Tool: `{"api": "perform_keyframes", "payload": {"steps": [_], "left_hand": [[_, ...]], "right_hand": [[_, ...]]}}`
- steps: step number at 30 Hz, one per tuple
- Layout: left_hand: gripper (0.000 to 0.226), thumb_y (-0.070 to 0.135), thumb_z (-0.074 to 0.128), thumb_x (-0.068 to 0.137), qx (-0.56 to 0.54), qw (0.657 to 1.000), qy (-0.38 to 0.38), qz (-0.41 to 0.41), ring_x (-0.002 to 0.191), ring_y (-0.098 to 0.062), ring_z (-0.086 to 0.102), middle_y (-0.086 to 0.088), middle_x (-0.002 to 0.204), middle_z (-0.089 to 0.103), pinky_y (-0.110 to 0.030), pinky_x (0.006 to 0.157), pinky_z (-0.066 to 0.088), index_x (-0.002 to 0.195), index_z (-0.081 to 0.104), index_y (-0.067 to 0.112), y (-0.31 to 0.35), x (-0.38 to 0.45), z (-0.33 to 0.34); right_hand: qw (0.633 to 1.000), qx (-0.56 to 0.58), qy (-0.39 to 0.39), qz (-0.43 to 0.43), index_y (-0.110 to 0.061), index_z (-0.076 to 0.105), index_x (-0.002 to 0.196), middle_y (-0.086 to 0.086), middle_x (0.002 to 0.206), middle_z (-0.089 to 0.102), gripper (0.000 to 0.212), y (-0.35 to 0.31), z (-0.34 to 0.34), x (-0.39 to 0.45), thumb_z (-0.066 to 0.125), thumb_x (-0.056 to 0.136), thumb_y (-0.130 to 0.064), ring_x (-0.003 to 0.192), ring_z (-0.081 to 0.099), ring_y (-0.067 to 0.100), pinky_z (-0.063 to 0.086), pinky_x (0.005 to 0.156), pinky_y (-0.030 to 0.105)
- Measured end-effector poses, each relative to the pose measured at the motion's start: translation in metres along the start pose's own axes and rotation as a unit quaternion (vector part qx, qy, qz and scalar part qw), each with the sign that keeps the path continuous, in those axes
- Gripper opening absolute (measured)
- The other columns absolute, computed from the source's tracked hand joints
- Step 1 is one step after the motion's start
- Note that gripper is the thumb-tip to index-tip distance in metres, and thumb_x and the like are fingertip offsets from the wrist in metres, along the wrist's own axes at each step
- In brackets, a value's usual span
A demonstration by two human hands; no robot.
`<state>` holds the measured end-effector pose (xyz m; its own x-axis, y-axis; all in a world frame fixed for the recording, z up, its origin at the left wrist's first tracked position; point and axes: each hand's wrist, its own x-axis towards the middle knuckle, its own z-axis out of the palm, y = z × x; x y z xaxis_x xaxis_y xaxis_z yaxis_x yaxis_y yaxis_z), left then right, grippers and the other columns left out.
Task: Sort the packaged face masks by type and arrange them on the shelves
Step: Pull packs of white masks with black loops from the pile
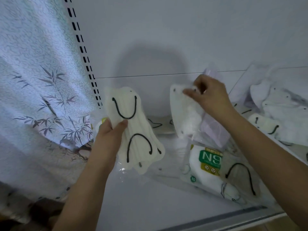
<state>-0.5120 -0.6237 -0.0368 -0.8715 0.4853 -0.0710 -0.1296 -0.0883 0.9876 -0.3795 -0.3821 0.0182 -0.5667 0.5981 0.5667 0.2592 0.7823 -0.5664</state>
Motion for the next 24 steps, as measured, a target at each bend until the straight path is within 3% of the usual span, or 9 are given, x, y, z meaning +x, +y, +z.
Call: {"api": "perform_keyframes", "payload": {"steps": [2, 4, 8, 11, 14, 17, 19, 21, 24], "left_hand": [[0.015, 0.015, 0.056, 0.101, -0.021, 0.998, -0.032, -0.045, 0.087, -0.016, 0.073, 0.005, 0.093, 0.078, -0.034, 0.072, 0.056, 0.100, 0.069, 0.023, -0.003, -0.003, 0.010], [0.017, 0.020, 0.054, 0.103, -0.050, 0.991, -0.072, -0.099, 0.082, -0.015, 0.076, 0.002, 0.093, 0.079, -0.034, 0.069, 0.056, 0.102, 0.071, 0.022, -0.005, -0.007, 0.020], [0.055, 0.059, 0.041, 0.099, -0.177, 0.948, -0.186, -0.189, 0.115, -0.025, 0.068, -0.009, 0.128, 0.070, -0.043, 0.093, 0.054, 0.130, 0.066, 0.020, -0.001, -0.005, 0.022], [0.045, 0.047, 0.056, 0.094, -0.162, 0.955, -0.184, -0.166, 0.109, -0.025, 0.071, -0.010, 0.120, 0.073, -0.041, 0.086, 0.057, 0.126, 0.067, 0.017, 0.001, -0.006, 0.019], [0.022, 0.014, 0.068, 0.091, -0.065, 0.989, -0.124, -0.052, 0.099, -0.024, 0.075, -0.009, 0.110, 0.077, -0.039, 0.082, 0.060, 0.113, 0.071, 0.013, 0.000, -0.008, 0.018], [0.018, 0.008, 0.070, 0.090, -0.013, 0.994, -0.110, 0.023, 0.098, -0.023, 0.075, -0.004, 0.102, 0.079, -0.042, 0.087, 0.058, 0.106, 0.073, 0.016, 0.005, -0.011, 0.011], [0.023, 0.012, 0.073, 0.089, 0.035, 0.986, -0.157, 0.049, 0.098, -0.022, 0.075, -0.003, 0.103, 0.079, -0.045, 0.090, 0.058, 0.111, 0.072, 0.017, 0.007, -0.016, 0.005], [0.027, 0.021, 0.078, 0.085, 0.140, 0.965, -0.210, 0.070, 0.100, -0.014, 0.074, 0.006, 0.105, 0.078, -0.043, 0.092, 0.058, 0.109, 0.071, 0.033, 0.000, -0.019, -0.002], [0.021, 0.024, 0.076, 0.088, 0.208, 0.960, -0.162, 0.095, 0.100, -0.002, 0.071, 0.017, 0.102, 0.077, -0.040, 0.097, 0.055, 0.101, 0.070, 0.040, -0.006, -0.020, -0.015]], "right_hand": [[0.984, 0.101, 0.143, -0.029, -0.025, 0.050, 0.078, -0.012, 0.070, 0.053, 0.028, -0.028, -0.010, -0.010, 0.076, 0.083, -0.033, 0.061, 0.048, 0.005, 0.037, 0.058, 0.011], [0.977, 0.114, 0.147, -0.105, -0.037, 0.042, 0.079, -0.010, 0.081, 0.061, 0.034, -0.048, -0.007, -0.029, 0.074, 0.084, -0.029, 0.069, 0.055, 0.008, 0.043, 0.060, 0.013], [0.927, 0.010, -0.103, -0.360, -0.026, 0.052, 0.104, 0.006, 0.100, 0.070, 0.017, -0.028, 0.024, -0.075, 0.052, 0.096, -0.011, 0.094, 0.061, 0.014, 0.051, 0.085, 0.029], [0.885, 0.007, -0.215, -0.412, -0.017, 0.053, 0.106, 0.005, 0.112, 0.070, 0.037, -0.008, 0.029, -0.098, 0.049, 0.087, 0.014, 0.118, 0.057, 0.019, 0.043, 0.103, 0.031], [0.914, 0.039, -0.218, -0.339, -0.011, 0.064, 0.100, -0.015, 0.128, 0.059, 0.041, -0.010, 0.018, -0.102, 0.041, 0.075, 0.013, 0.128, 0.049, 0.012, 0.039, 0.107, 0.035], [0.975, 0.148, -0.136, -0.097, -0.024, 0.044, 0.137, -0.021, 0.142, 0.041, 0.047, -0.036, 0.016, -0.093, 0.059, 0.093, -0.035, 0.131, 0.044, 0.005, 0.039, 0.108, 0.031], [0.936, 0.277, -0.202, 0.079, -0.034, 0.033, 0.142, -0.015, 0.139, 0.048, 0.075, -0.053, 0.018, -0.085, 0.070, 0.080, -0.052, 0.125, 0.052, 0.006, 0.045, 0.104, 0.029], [0.901, 0.315, -0.277, 0.114, -0.025, 0.046, 0.134, -0.007, 0.122, 0.065, 0.058, -0.061, 0.025, -0.081, 0.071, 0.084, -0.041, 0.111, 0.063, 0.008, 0.051, 0.096, 0.028], [0.937, 0.169, -0.292, 0.087, -0.027, 0.054, 0.128, -0.013, 0.119, 0.065, 0.059, -0.066, 0.027, -0.086, 0.046, 0.082, -0.063, 0.104, 0.058, -0.001, 0.040, 0.092, 0.020]]}}
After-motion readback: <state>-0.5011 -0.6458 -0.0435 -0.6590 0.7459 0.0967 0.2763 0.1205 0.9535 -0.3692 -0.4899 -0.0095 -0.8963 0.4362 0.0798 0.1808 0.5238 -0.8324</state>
